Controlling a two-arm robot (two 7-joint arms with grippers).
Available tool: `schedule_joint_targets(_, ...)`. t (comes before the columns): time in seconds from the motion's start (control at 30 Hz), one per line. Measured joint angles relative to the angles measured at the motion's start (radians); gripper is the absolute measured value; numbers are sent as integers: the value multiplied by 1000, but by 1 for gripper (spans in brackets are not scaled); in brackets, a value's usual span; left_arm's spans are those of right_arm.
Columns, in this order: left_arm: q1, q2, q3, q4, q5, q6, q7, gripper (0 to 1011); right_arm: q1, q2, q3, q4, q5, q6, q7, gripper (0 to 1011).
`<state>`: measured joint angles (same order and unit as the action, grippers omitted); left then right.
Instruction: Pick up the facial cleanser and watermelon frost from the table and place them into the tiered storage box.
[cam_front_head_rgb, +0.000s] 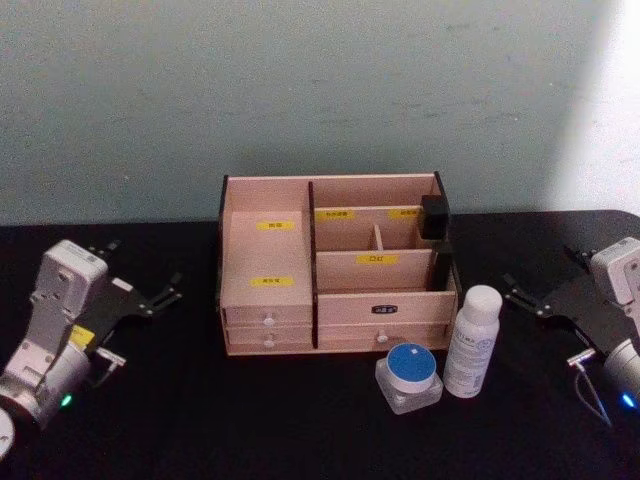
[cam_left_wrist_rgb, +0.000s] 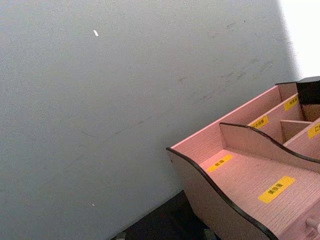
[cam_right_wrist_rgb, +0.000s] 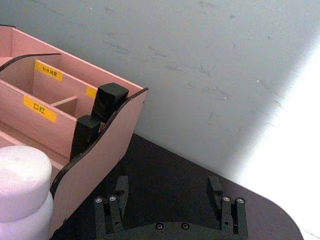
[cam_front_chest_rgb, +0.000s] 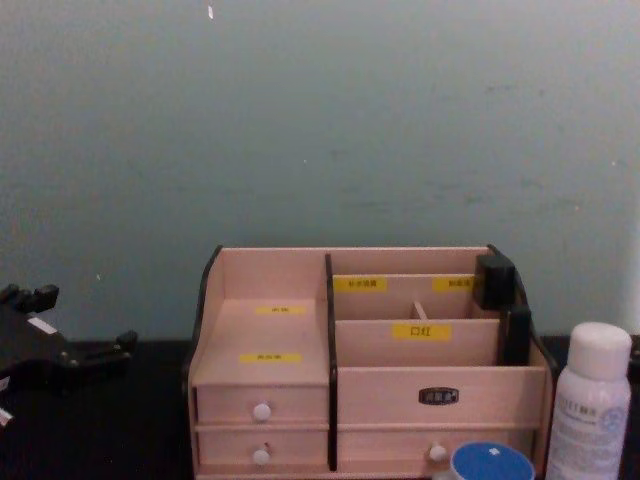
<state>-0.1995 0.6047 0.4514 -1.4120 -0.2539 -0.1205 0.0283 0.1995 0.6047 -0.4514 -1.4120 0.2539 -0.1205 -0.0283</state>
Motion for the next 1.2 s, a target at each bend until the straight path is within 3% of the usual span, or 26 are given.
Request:
schedule_joint_targets(0.77,0,0,0,0,0,0,0,1002,0,0,1,0,0,0,0,1003)
schedule_joint_targets(1.2,0,0,0,0,0,0,0,1001,-51,18,51,-60,23,31,49,1002)
